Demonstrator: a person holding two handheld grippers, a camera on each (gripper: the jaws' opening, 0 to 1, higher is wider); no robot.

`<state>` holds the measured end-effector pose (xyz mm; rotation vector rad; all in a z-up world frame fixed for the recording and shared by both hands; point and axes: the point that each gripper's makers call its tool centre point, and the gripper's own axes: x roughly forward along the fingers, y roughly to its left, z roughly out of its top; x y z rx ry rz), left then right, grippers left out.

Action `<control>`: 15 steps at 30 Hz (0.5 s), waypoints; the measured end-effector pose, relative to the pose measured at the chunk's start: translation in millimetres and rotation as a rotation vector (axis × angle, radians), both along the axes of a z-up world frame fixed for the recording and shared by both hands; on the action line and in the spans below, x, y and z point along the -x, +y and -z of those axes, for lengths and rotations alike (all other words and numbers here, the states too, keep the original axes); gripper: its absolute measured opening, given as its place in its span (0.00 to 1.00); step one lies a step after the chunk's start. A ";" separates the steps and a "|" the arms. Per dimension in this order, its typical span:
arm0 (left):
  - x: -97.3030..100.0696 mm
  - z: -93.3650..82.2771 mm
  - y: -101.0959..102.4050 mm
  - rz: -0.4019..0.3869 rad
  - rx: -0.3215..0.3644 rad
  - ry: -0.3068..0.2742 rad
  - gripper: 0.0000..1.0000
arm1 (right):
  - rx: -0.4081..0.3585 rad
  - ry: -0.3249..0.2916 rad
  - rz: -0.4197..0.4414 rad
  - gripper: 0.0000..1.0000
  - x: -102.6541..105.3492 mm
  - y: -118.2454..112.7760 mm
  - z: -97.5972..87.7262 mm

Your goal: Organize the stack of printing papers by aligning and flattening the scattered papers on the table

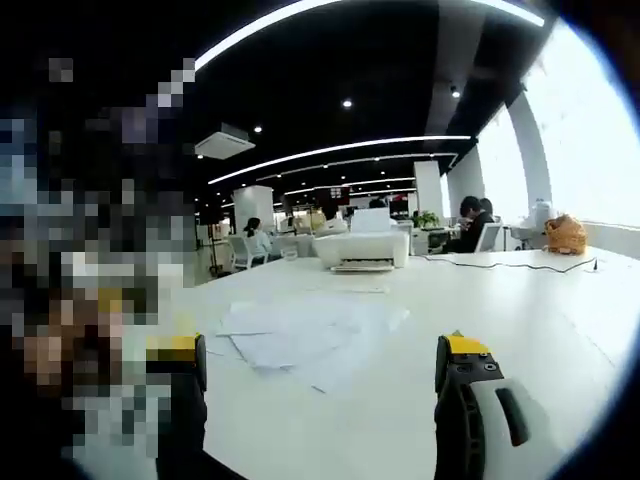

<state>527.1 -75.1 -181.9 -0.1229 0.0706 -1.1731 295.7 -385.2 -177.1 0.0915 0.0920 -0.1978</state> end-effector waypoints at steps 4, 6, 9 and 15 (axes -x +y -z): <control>0.1 -0.2 -0.1 -0.001 0.001 0.000 0.97 | -0.001 0.000 -0.002 0.90 0.5 0.2 0.5; 0.4 -1.2 -0.5 -0.001 0.002 -0.003 0.97 | 0.000 0.000 -0.001 0.90 0.9 -0.4 0.0; 0.7 -2.0 -0.9 0.000 0.004 -0.005 0.97 | 0.001 -0.003 0.002 0.90 1.7 -1.7 -1.2; 0.9 -3.7 -2.9 0.009 0.014 -0.005 0.97 | -0.011 -0.003 -0.002 0.90 2.9 -1.5 -4.0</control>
